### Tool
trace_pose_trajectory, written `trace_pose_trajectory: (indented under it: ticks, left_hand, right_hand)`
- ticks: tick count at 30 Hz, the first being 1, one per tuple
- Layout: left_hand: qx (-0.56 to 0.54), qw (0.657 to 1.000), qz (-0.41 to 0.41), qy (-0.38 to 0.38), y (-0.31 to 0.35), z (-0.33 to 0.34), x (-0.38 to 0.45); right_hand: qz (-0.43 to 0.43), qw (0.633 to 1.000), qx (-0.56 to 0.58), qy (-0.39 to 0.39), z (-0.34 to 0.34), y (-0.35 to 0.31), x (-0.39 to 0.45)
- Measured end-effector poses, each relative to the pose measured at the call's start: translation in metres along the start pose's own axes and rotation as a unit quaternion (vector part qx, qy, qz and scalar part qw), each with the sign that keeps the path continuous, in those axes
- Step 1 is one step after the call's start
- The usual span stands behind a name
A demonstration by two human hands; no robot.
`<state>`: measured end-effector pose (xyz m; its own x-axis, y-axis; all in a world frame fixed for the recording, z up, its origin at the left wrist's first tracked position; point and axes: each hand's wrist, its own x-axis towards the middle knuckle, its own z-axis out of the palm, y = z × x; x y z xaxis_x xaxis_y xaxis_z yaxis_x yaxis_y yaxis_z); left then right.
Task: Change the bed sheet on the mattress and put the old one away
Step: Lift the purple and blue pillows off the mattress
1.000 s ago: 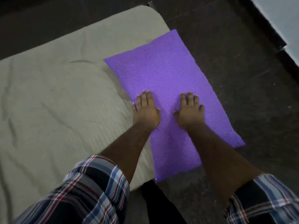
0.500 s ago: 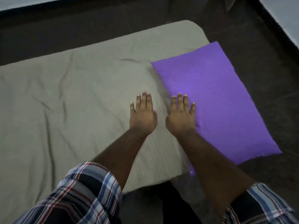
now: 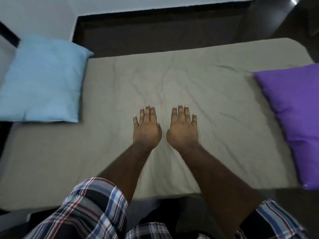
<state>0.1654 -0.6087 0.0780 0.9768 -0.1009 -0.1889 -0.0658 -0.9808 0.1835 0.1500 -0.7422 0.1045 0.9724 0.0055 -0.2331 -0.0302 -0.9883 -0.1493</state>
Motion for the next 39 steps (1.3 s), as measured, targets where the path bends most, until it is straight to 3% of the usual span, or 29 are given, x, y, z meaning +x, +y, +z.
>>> trace_pose_trajectory:
  ticks: [6,12,17,23,29,39]
  left_hand:
    - [0.0,0.999,-0.035,0.021,-0.146,-0.022,-0.053]
    - [0.02,0.998,-0.064,-0.019,-0.281,-0.042,-0.102]
    - [0.012,0.996,-0.086,-0.006,-0.403,-0.062,-0.067]
    - [0.0,0.995,-0.102,0.007,-0.567,-0.084,0.012]
    - [-0.006,0.991,-0.129,0.026,-0.667,-0.091,0.087]
    - [-0.127,0.964,-0.226,0.053,-0.715,-0.08,0.139]
  right_hand:
    - [-0.045,0.999,0.03,0.006,0.033,-0.155,-0.027]
    - [-0.03,0.991,0.115,-0.064,0.07,-0.277,-0.051]
    - [-0.011,0.97,0.214,-0.111,0.097,-0.373,-0.008]
    - [0.121,0.905,0.382,-0.141,0.124,-0.5,0.083]
    - [0.163,0.879,0.438,-0.096,0.151,-0.544,0.149]
    - [0.231,0.857,0.453,-0.083,0.167,-0.552,0.24]
